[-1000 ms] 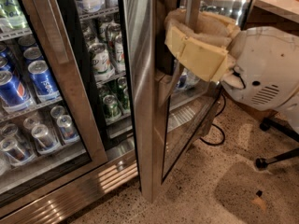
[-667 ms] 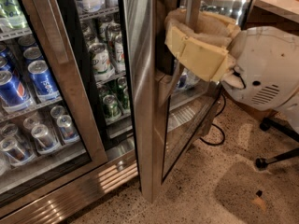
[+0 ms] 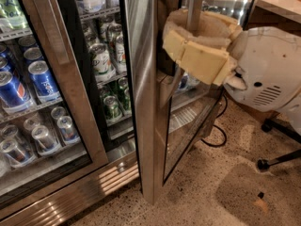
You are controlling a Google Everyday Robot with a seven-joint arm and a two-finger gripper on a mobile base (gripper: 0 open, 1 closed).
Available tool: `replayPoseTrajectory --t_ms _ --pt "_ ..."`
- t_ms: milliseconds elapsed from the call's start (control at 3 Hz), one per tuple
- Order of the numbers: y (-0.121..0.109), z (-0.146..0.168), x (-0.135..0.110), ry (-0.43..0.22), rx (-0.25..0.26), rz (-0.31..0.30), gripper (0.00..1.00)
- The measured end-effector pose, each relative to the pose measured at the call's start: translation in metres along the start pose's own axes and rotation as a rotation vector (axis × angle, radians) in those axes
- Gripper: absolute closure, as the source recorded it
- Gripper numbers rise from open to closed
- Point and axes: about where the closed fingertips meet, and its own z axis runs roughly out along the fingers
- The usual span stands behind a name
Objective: Open right fridge door
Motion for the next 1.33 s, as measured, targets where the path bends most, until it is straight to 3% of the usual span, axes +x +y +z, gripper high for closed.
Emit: replayPoseTrajectory --t_ms 333,667,1000,1333 --pt "0.000 0.000 0.000 0.000 0.000 0.000 0.05" --pt "0.001 0.000 -0.002 0.007 0.012 -0.014 0.00" --pt "0.003 -0.001 -0.009 0.032 0.056 -0.070 0.00" --pt "0.008 -0.001 -0.023 0.100 0.099 -0.141 0.00"
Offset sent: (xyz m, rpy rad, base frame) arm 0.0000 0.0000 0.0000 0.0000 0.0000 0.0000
